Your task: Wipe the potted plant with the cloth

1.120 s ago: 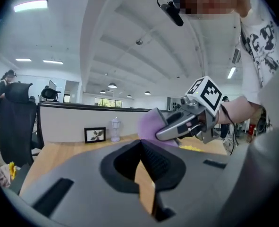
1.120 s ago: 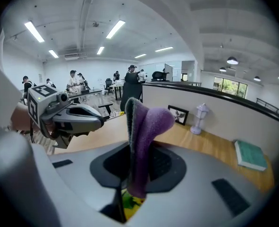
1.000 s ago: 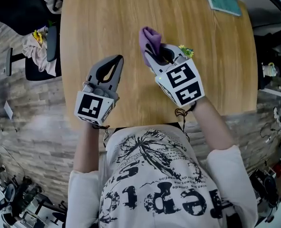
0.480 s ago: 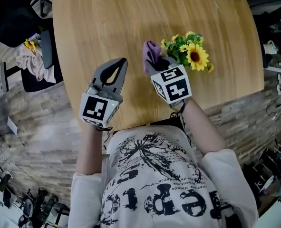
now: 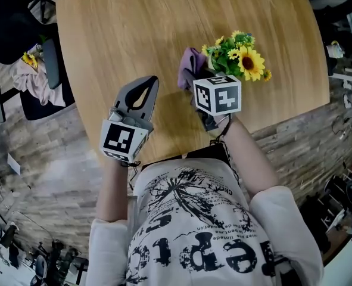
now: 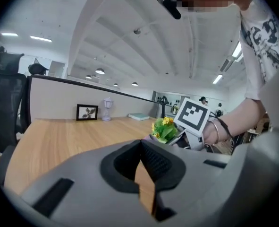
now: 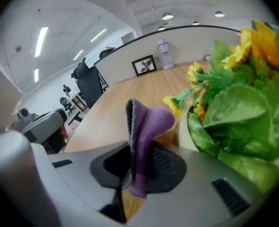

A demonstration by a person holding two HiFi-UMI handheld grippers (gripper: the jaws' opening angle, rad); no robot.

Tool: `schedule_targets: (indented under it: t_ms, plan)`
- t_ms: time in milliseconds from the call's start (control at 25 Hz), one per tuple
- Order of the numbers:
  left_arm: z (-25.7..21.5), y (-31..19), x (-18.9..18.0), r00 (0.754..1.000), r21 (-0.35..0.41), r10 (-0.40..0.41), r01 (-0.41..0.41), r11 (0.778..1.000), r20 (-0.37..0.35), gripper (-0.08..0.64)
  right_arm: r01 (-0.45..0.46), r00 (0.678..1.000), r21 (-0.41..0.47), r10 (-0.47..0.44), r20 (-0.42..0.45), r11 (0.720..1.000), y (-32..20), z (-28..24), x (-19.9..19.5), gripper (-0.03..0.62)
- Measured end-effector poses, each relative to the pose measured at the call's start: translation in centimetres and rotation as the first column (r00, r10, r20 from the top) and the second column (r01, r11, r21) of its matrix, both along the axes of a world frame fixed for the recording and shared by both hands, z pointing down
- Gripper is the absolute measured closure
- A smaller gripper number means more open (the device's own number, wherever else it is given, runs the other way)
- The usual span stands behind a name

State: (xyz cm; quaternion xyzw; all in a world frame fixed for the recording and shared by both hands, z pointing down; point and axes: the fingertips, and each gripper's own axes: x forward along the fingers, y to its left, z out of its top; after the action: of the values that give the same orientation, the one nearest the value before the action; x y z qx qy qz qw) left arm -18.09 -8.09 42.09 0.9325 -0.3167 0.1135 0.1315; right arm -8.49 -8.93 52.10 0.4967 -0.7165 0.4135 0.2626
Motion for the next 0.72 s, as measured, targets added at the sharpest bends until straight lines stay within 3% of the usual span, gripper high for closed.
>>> schedule_targets:
  t_ms: [200, 720]
  plan:
    - [0.3, -0.1, 0.1, 1.000, 0.003, 0.018, -0.018, 1.000, -0.001, 0.557, -0.072, 0.996, -0.040, 0.074, 0.054, 0.997, 0.8, 0.8, 0.6, 0.518]
    - [0.5, 0.6, 3.4, 1.000, 0.011, 0.021, -0.021, 1.000, 0.014, 0.557, 0.058, 0.997, -0.111, -0.052, 0.061, 0.992, 4.1, 1.9, 2.7, 0.514]
